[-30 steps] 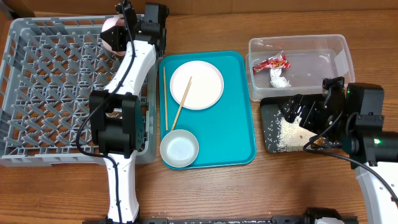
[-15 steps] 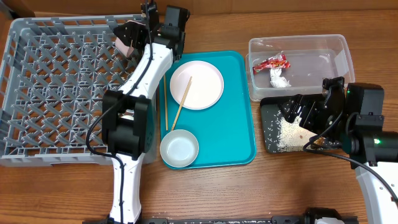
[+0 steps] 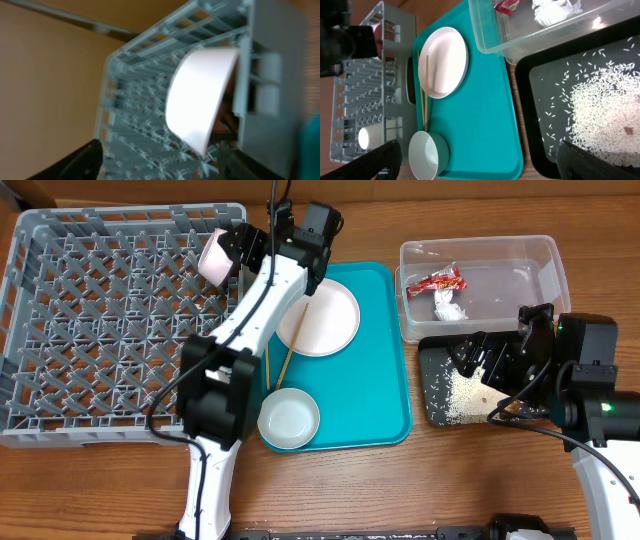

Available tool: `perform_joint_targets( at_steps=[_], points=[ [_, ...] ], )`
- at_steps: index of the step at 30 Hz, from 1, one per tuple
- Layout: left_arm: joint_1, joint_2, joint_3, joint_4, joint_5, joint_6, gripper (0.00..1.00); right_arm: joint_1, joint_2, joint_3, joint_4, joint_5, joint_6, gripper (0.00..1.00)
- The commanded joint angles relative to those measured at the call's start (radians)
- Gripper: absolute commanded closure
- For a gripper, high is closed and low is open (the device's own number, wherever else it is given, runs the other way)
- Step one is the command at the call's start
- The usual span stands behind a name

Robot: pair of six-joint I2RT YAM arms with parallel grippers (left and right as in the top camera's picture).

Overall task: Sort waste into correct bins and load items into the dishwasher
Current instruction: 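Grasp the pale blue bowl on the tray with the left gripper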

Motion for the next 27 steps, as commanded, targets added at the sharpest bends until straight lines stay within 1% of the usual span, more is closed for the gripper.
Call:
perform_joint_targets(
  at_steps=[1,3,4,6,8,10,12,16,18,21,22,26,27],
  points=[
    [0.006,-0.194,0.016,-0.09,0.414,-0.15,0.24,-0.005,-0.008,0.019,0.005,0.01,-0.007,0.0],
    [0.006,-0.267,0.016,-0.149,0.666,-0.2,0.21,-0.005,-0.008,0.019,0.005,0.01,-0.007,0.0],
    [0.006,-0.29,0.016,-0.173,0.751,-0.212,0.21,-0.005,-0.008,0.019,0.005,0.01,-0.007,0.0],
    [0.0,-0.336,0.016,-0.258,0.911,-0.211,0.3,-0.005,-0.008,0.019,0.005,0.01,-0.007,0.0],
    [-0.018,-0.359,0.016,-0.367,1.006,-0.221,0.32,-0.005,-0.008,0.019,0.005,0.01,-0.007,0.0],
    [-0.036,-0.357,0.014,-0.47,1.048,-0.276,0.32,-0.005,-0.008,0.019,0.005,0.01,-0.007,0.0],
    [-0.046,-0.357,0.012,-0.539,1.054,-0.32,0.33,-0.005,-0.008,0.019,0.005,0.01,-0.007,0.0],
    [-0.05,-0.365,0.012,-0.655,1.053,-0.351,0.32,-0.005,-0.008,0.019,0.005,0.01,-0.007,0.0],
    [-0.063,-0.384,0.01,-0.702,1.065,-0.347,0.32,-0.005,-0.008,0.019,0.005,0.01,-0.007,0.0],
    [-0.119,-0.435,-0.052,-0.688,1.062,-0.294,0.31,-0.005,-0.008,0.019,0.005,0.01,-0.007,0.0],
    [-0.138,-0.476,-0.139,-0.635,1.102,-0.218,0.29,-0.005,-0.008,0.019,0.005,0.01,-0.007,0.0],
    [-0.103,-0.528,-0.335,-0.502,1.125,-0.105,0.26,-0.005,-0.008,0.019,0.005,0.01,-0.007,0.0],
    [-0.064,-0.527,-0.402,-0.449,1.197,0.007,0.25,-0.005,-0.008,0.019,0.005,0.01,-0.007,0.0]
  ],
)
